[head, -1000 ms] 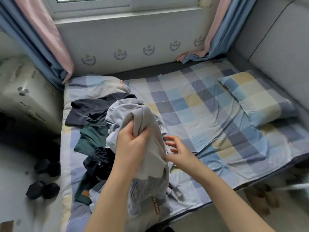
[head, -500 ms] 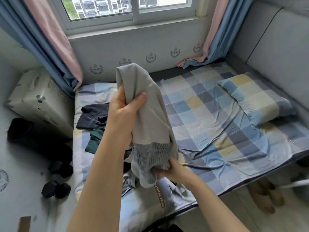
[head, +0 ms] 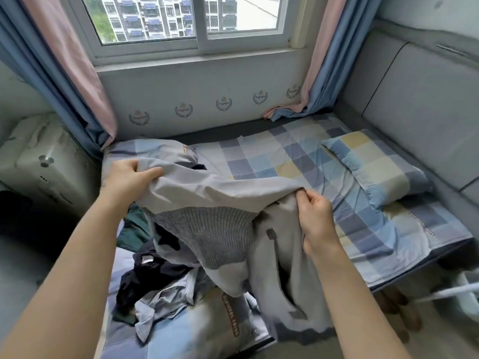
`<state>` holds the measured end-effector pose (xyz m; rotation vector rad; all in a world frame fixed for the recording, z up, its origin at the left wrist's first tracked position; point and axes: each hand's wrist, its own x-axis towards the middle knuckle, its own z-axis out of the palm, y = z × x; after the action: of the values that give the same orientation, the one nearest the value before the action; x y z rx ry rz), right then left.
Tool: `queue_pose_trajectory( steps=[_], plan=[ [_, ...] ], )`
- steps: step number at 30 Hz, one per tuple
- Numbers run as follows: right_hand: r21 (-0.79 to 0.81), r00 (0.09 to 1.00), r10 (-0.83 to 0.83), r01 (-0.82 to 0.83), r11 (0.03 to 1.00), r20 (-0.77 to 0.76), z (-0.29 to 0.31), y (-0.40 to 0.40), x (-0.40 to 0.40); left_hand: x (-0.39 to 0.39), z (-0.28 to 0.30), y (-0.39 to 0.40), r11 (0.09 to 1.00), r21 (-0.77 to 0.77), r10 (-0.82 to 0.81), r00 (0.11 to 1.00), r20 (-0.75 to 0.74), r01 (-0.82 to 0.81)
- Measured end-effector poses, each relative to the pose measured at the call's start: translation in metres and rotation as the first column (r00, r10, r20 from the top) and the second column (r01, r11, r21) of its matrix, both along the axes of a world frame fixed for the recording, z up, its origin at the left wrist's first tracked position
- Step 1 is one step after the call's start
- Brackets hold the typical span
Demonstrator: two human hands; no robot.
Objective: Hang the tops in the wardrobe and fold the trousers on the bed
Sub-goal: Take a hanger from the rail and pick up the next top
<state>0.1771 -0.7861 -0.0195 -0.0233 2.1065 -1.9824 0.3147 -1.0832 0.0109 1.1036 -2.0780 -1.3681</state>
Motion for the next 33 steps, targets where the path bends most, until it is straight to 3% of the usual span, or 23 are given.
queue_pose_trajectory(
  steps=[3,5,7,9,11,13,15,17,18,20,22,23,27,29,31,33],
  plan=[
    [-0.041,0.997,0.033,-0.03,0.999,0.063,0.002,0.002,0.01,0.0,-0.012,-0.002,0.996,0.082,0.021,0.999,-0.035,-0.019],
    [-0.052,0.995,0.046,-0.041,0.998,0.094,0.003,0.003,0.013,-0.001,-0.02,0.013,1.0,0.017,-0.008,0.999,0.039,0.007],
    [-0.048,0.993,0.061,-0.056,0.997,0.104,0.005,0.002,0.016,-0.001,-0.032,0.038,0.978,-0.052,-0.19,0.97,0.149,0.2],
    [-0.036,0.993,0.09,-0.087,0.996,0.082,0.008,0.0,0.021,0.0,-0.045,0.075,0.876,0.026,-0.476,0.856,0.203,0.481],
    [-0.029,0.991,0.132,-0.131,0.991,0.03,0.013,-0.001,0.028,-0.004,-0.069,0.108,0.782,0.111,-0.617,0.739,0.269,0.613],
    [-0.047,0.982,0.187,-0.188,0.981,-0.033,0.02,0.001,0.034,-0.011,-0.097,0.132,0.84,0.101,-0.535,0.779,0.327,0.534],
    [-0.049,0.969,0.219,-0.226,0.973,-0.116,0.029,0.006,0.037,-0.014,-0.117,0.143,0.928,0.182,-0.368,0.873,0.319,0.324],
    [-0.053,0.96,0.22,-0.232,0.971,-0.172,0.037,0.014,0.038,-0.013,-0.132,0.143,0.902,0.406,-0.261,0.933,0.248,0.144],
    [-0.07,0.964,0.2,-0.215,0.974,-0.176,0.039,0.021,0.038,-0.012,-0.139,0.142,0.827,0.552,-0.237,0.956,0.174,0.104],
    [-0.109,0.975,0.18,-0.195,0.975,-0.129,0.041,0.032,0.04,-0.009,-0.144,0.137,0.571,0.81,-0.176,0.984,-0.036,0.132],
    [-0.112,0.986,0.142,-0.151,0.982,-0.084,0.04,0.046,0.042,-0.012,-0.141,0.134,0.318,0.921,-0.053,0.974,-0.218,0.224],
    [-0.09,0.99,0.115,-0.122,0.988,-0.079,0.038,0.056,0.044,-0.017,-0.138,0.137,0.255,0.932,-0.012,0.965,-0.263,0.258],
    [0.071,0.997,0.068,-0.071,0.995,0.047,0.024,0.108,0.05,-0.042,-0.106,0.166,0.263,0.92,-0.076,0.957,-0.281,0.291],
    [0.315,0.976,0.068,-0.132,0.94,0.207,0.019,0.143,0.058,-0.051,-0.086,0.195,0.32,0.885,-0.163,0.94,-0.301,0.339],
    [0.525,0.94,0.017,-0.206,0.826,0.342,0.01,0.173,0.067,-0.054,-0.062,0.231,0.35,0.792,-0.326,0.858,-0.398,0.5],
    [0.617,0.947,-0.152,-0.058,0.785,0.282,0.006,0.193,0.075,-0.05,-0.04,0.271,0.327,0.619,-0.563,0.673,-0.48,0.714]
  ],
)
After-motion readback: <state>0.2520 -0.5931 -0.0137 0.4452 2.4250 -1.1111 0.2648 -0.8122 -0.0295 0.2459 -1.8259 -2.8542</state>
